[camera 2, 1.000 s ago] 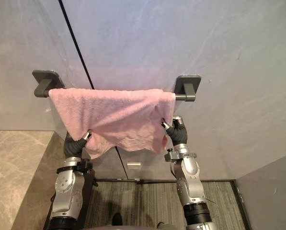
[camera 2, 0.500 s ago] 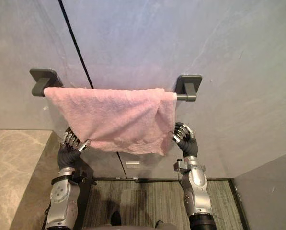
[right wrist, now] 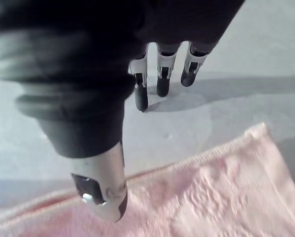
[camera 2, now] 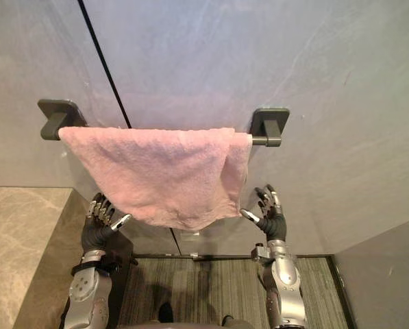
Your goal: Organize washtable
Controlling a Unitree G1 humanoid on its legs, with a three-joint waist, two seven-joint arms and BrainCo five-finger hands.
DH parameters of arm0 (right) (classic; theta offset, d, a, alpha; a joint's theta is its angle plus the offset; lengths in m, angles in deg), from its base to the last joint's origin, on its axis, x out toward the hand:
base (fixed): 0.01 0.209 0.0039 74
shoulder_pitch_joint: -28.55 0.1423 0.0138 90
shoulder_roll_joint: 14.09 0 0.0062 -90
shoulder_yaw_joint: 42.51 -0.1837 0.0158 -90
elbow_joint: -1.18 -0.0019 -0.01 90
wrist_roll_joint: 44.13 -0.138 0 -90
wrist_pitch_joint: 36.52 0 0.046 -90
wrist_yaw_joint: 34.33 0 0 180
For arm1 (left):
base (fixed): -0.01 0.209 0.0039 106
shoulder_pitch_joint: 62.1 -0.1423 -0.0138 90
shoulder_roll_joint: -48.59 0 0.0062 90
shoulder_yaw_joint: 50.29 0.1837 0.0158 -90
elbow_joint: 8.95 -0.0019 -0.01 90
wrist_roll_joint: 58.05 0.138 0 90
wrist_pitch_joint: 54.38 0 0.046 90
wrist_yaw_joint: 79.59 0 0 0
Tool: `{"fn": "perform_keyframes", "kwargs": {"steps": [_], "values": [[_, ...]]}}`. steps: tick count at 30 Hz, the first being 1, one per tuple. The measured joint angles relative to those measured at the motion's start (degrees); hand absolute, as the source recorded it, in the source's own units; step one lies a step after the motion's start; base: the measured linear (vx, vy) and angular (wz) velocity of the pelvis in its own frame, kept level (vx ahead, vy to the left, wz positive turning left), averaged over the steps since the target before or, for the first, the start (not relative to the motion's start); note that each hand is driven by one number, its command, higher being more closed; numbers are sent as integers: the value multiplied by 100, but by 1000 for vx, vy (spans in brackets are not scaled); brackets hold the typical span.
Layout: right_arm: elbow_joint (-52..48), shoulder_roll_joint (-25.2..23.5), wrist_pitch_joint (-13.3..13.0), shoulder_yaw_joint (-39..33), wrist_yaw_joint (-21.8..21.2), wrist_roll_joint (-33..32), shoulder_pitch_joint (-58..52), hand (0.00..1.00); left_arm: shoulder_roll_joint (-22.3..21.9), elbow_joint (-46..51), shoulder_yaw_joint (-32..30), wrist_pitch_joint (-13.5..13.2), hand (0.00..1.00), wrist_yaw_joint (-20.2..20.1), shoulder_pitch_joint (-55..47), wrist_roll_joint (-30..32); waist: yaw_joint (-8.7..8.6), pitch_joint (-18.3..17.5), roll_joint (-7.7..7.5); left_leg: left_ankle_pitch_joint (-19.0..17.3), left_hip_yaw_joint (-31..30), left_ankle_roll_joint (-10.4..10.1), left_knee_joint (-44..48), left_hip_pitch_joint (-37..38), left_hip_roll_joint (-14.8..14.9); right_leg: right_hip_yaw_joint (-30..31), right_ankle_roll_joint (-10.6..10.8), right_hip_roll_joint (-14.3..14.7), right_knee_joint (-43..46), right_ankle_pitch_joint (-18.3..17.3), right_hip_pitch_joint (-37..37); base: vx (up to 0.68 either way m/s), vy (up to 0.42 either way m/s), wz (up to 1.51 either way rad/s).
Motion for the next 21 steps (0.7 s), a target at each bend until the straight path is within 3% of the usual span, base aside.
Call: {"fn": "perform_keyframes", "kwargs": {"steps": [7,11,18,21], "values": [[-37,20,0,-1238,310,-2,-205,0,8,25,-695,-1,0,24,-190,-263,-20,-3,7,-15,61,-2,-1,81,6,69,0,1,16,0,43,-4,0,-5],[-115,24,0,-1597,457,-6,-226,0,10,150,-948,-2,0,51,-202,-382,-26,-10,12,-21,60,-4,-3,145,7,69,-3,1,17,-3,103,-8,0,0],[-1187,34,-28,-2224,625,-6,-161,0,10,1265,-1511,-76,0,135,-205,-508,-49,-26,44,-20,59,-3,-1,148,5,70,-3,-2,19,-2,104,-9,0,0],[-1921,118,-194,-2402,713,-15,34,0,12,2111,-1711,-250,0,155,-187,-554,-104,-28,45,-20,59,-3,1,152,3,70,-3,-3,20,-2,108,0,0,0]]}}
